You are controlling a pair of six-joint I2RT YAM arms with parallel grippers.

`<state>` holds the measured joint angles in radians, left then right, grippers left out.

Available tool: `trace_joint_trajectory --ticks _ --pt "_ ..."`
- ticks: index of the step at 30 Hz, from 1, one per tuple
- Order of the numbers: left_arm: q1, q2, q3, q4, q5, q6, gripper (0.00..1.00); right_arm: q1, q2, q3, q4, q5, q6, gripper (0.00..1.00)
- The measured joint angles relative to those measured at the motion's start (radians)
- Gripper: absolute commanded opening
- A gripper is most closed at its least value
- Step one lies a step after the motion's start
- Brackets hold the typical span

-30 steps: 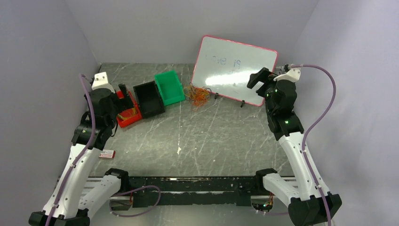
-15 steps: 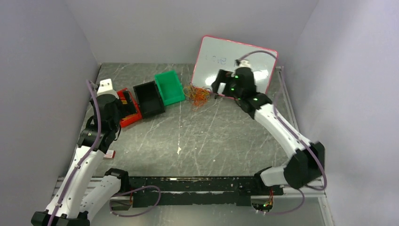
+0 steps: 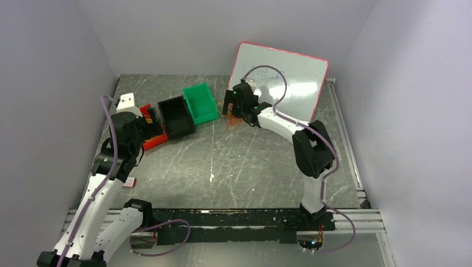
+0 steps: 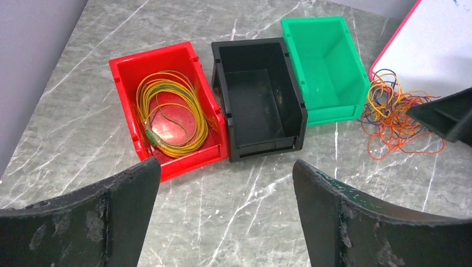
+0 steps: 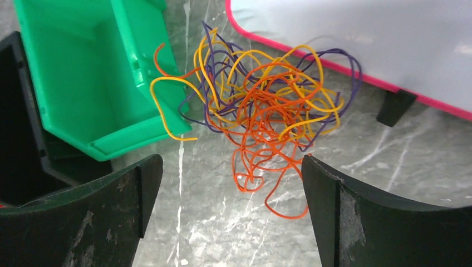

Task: Untangle the cables

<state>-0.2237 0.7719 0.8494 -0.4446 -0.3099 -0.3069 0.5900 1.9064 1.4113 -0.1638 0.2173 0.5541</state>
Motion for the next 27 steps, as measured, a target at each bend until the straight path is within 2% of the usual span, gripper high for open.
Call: trace_joint_trajectory --ticks 13,16,21,27 --pt "0.007 0.013 0.000 0.001 0.020 0.000 0.93 0.009 0.219 0.183 -0.028 0.055 0.000 1.00" --pt "0.011 0.014 0.000 0.000 0.023 0.000 0.92 0.008 0.275 0.225 -0.048 0.087 -0.002 0.96" --pt "0.014 0.018 0.000 0.002 0.027 0.000 0.91 0.007 0.345 0.256 -0.062 0.119 -0.004 0.69" --pt "0.022 0.024 -0.001 0.005 0.033 0.000 0.90 0.007 0.337 0.224 -0.043 0.139 -0.014 0.33"
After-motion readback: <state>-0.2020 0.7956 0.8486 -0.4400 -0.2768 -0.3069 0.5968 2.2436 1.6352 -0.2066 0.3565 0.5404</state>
